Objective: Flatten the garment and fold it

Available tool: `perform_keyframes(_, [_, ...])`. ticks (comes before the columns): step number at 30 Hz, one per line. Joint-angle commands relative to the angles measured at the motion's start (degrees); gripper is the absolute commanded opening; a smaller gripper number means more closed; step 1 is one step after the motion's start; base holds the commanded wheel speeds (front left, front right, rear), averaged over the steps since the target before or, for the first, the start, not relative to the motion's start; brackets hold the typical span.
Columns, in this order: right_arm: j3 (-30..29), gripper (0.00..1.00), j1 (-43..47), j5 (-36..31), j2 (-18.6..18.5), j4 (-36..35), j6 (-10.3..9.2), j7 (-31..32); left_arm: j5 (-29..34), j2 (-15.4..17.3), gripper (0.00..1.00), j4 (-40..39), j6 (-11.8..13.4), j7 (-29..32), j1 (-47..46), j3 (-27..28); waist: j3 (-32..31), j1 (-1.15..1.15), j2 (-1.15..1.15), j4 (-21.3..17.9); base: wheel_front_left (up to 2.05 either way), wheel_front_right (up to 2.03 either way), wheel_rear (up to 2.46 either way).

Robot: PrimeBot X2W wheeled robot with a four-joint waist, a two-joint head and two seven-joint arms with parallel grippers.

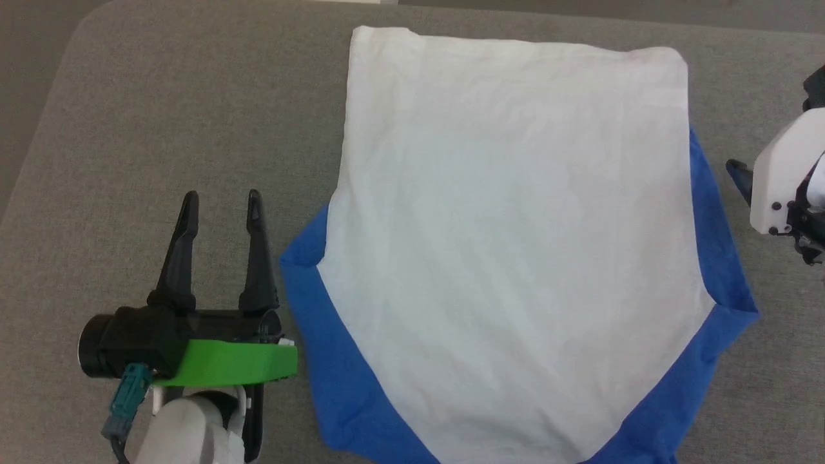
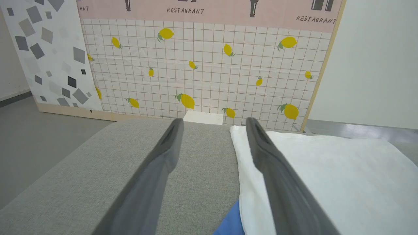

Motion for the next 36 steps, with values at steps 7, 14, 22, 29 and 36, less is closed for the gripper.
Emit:
perform_keyframes(7, [6.04,1.00,-1.02,1.71,-1.46,3.35,-0.09,4.23,2.50,-3.45,1.00,0.66,-3.02,-0.26,-1.58,2.22,4.89,-0.01,0.00,2.22,0.00,0.00,0.00])
perform_keyframes(14, [10.24,0.00,0.67,7.60,-2.91,3.46,-0.09,9.85,3.73,-5.04,1.00,1.48,-4.88,-0.27,-1.18,4.26,4.81,-0.01,0.00,1.88,0.00,0.00,0.00])
perform_keyframes(22, [3.83,0.00,0.46,8.08,-4.29,1.50,-0.09,3.27,4.42,-6.06,1.00,2.70,-6.59,-0.27,-0.02,6.11,2.21,-0.01,0.00,0.87,0.00,0.00,0.00])
perform_keyframes(29, [-6.68,0.00,5.11,6.33,-4.96,0.59,-0.09,-0.14,4.30,-6.50,1.00,4.15,-7.81,-0.27,1.56,7.23,-1.96,-0.01,0.00,-0.90,0.00,0.00,0.00])
perform_keyframes(36, [-21.20,0.00,15.53,1.98,-4.81,-1.03,-0.09,0.83,4.26,-6.75,1.00,5.10,-8.71,-0.27,3.55,7.93,-5.55,-0.01,0.00,-2.40,0.00,0.00,0.00])
